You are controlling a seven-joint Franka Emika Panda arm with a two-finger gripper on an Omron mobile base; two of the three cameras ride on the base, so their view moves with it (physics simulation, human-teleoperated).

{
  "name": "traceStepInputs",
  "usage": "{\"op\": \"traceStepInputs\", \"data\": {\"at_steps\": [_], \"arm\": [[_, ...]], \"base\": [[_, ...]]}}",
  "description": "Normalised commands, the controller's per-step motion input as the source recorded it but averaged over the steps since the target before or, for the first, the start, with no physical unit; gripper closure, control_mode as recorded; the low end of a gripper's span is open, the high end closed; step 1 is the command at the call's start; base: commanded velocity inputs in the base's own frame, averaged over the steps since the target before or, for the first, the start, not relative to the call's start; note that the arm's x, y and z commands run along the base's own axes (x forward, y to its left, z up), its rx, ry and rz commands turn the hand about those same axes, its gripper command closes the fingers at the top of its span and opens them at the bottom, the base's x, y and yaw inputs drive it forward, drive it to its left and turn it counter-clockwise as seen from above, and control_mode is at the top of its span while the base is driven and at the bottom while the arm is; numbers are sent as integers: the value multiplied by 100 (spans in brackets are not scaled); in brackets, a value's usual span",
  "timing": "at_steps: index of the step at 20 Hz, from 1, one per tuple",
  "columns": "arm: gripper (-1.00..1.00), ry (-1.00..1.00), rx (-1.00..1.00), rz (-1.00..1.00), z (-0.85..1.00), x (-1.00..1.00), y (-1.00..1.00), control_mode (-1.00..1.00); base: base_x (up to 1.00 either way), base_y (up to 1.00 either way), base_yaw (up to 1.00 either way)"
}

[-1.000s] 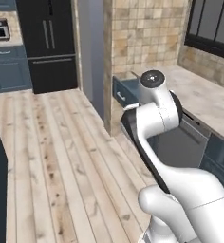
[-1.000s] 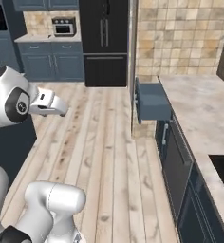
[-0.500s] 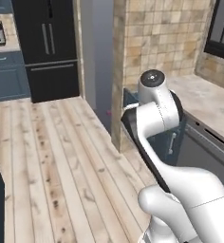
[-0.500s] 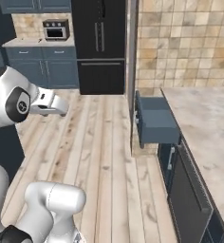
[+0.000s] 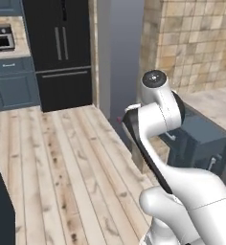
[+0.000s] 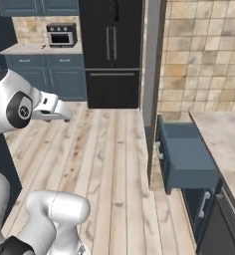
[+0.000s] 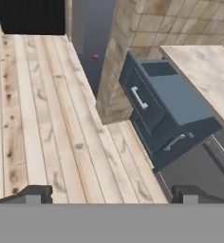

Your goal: Organize the utensils by type. Pick up the wooden spoons from the counter and place them in the open cabinet. Then pick up the metallic utensils from the counter and place them in the open drawer.

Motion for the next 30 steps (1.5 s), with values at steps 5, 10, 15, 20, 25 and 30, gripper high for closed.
{"op": "traceStepInputs", "data": {"at_steps": [5, 10, 15, 20, 25, 30], "arm": [[-100, 0, 0, 0, 0, 0, 0, 100], [-100, 0, 0, 0, 0, 0, 0, 100], [-100, 0, 0, 0, 0, 0, 0, 100], [-100, 0, 0, 0, 0, 0, 0, 100], [-100, 0, 0, 0, 0, 0, 0, 100], [-100, 0, 0, 0, 0, 0, 0, 100]], "base": [[99, 37, 12], [99, 34, 15], [98, 31, 17], [98, 30, 17], [99, 35, 15], [96, 35, 19]]}}
